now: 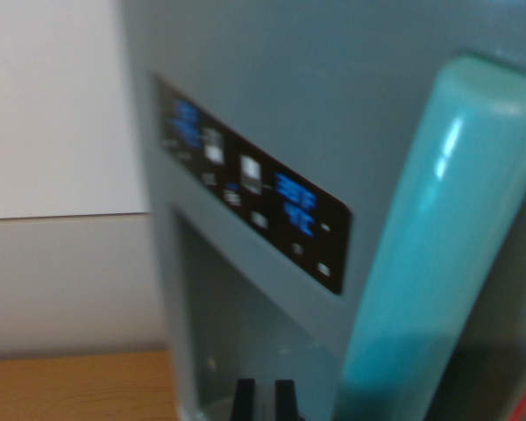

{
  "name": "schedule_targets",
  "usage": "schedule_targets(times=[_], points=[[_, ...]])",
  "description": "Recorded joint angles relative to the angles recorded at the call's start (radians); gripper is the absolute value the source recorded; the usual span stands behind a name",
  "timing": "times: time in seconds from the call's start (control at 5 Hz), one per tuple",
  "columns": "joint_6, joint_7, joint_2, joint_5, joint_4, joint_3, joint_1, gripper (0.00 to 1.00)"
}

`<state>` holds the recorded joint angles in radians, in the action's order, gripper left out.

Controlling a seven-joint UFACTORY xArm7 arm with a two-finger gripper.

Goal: Close fridge door

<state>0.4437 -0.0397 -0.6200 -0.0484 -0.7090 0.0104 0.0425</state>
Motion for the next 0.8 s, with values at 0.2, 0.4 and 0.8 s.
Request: schedule_targets(times=[0.2, 0.4, 0.8], points=[[0.000, 0.000, 0.000, 0.0000, 0.000, 0.000, 0.0000, 1.00], [0.000, 0.000, 0.041, 0.0000, -0.028, 0.036, 0.0000, 1.00], [0.000, 0.000, 0.090, 0.0000, -0.066, 0.071, 0.0000, 1.00]])
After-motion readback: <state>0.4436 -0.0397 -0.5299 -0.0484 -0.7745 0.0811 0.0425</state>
